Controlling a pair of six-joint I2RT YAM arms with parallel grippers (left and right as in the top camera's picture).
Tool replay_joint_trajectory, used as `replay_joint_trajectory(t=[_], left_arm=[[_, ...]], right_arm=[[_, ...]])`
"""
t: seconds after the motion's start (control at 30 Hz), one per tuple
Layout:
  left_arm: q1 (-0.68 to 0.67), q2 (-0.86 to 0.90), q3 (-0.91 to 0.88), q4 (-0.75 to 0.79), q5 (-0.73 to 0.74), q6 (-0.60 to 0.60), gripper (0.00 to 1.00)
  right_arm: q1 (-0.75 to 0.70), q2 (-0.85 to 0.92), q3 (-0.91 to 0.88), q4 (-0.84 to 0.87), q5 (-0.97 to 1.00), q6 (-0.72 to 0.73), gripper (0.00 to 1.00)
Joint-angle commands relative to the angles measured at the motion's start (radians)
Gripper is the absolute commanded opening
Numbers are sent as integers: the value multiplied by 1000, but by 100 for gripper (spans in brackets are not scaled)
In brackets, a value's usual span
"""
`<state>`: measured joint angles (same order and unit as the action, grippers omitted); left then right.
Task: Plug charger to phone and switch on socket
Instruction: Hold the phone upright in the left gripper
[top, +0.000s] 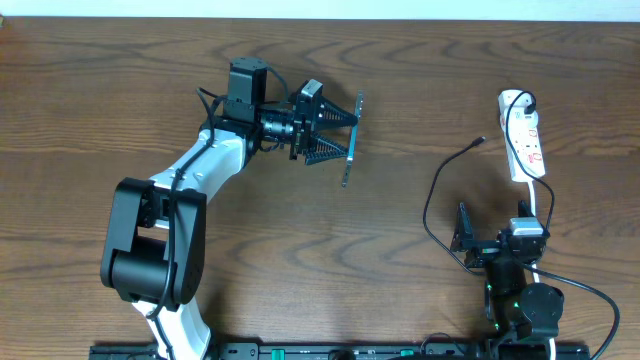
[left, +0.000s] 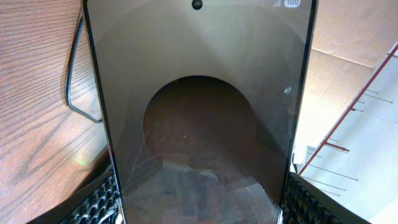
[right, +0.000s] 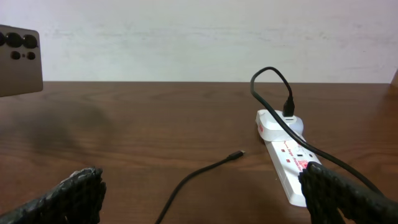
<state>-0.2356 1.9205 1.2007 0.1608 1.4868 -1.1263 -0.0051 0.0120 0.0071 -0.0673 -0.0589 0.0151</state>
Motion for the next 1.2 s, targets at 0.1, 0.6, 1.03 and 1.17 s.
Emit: replay_joint_trajectory(t=[0.1, 0.6, 1.03, 1.17], left_arm=[[5, -13, 3, 6, 31, -5, 53], [5, -13, 3, 6, 10, -5, 53], [5, -13, 3, 71, -85, 4, 53], [5, -13, 3, 105, -100, 6, 53]], right_arm=[[7, -5, -2, -3, 4, 11, 99], [7, -5, -2, -4, 4, 11, 99], [7, -5, -2, -4, 4, 11, 99], [7, -5, -2, -4, 4, 11, 99]])
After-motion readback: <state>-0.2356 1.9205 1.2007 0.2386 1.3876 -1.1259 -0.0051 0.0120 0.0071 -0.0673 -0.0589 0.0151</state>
